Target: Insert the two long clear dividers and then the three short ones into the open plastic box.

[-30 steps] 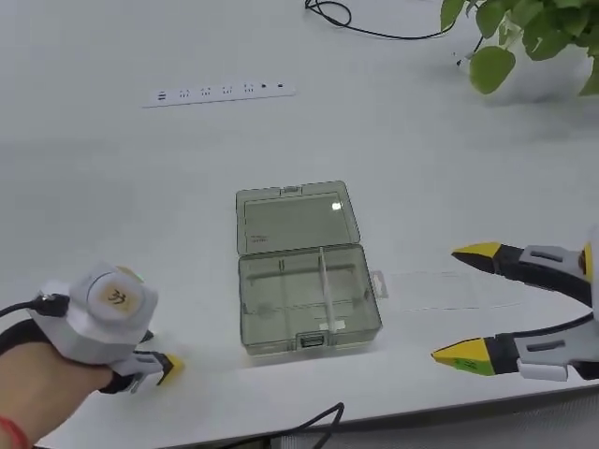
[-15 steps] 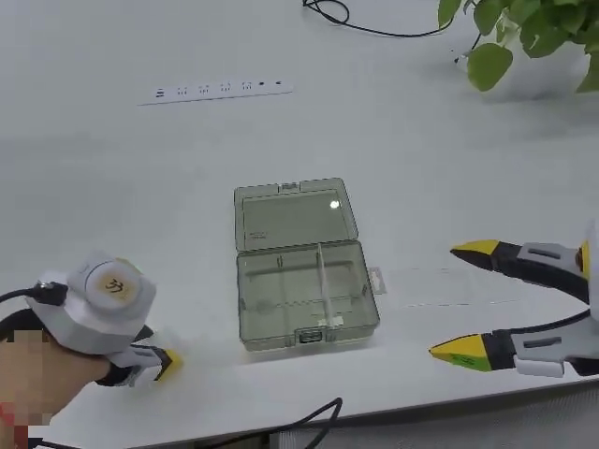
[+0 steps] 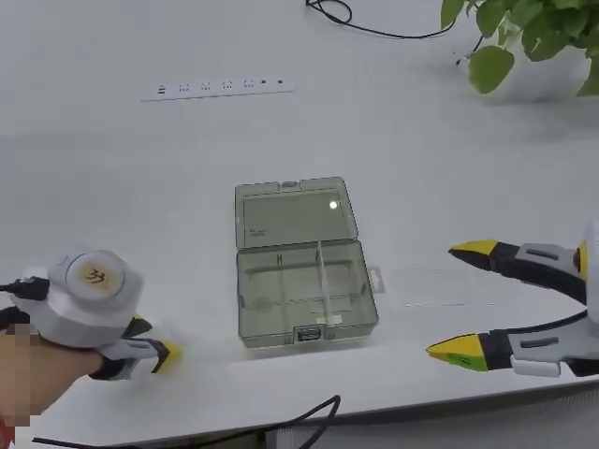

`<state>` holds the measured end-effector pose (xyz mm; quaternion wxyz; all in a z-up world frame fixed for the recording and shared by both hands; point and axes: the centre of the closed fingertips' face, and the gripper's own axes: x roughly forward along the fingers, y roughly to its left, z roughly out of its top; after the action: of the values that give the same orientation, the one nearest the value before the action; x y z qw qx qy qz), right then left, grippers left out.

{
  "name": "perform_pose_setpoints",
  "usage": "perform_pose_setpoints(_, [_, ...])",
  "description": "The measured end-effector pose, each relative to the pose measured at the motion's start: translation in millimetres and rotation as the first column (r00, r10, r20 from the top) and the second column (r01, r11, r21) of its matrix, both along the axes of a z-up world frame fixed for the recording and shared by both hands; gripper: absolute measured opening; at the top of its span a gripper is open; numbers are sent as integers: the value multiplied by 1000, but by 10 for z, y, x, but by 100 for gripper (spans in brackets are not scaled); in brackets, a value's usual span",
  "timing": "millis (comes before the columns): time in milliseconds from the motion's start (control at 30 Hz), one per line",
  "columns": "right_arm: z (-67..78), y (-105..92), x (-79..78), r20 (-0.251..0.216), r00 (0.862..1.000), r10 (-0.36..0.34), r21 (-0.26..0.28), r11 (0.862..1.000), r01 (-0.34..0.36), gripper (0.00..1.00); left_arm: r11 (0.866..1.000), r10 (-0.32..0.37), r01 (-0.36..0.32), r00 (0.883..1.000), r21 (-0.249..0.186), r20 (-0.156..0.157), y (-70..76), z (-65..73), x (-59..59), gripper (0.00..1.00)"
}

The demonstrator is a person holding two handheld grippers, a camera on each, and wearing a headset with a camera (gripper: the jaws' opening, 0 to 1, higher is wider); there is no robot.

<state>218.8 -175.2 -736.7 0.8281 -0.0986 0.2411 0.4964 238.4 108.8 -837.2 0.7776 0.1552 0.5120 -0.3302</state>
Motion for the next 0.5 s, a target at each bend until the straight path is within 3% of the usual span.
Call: perform_pose_setpoints(500, [83,64,-9,1,1000,-3,1,1000,3,76,990,63,-58,997,-130,36,-173,324,15,31])
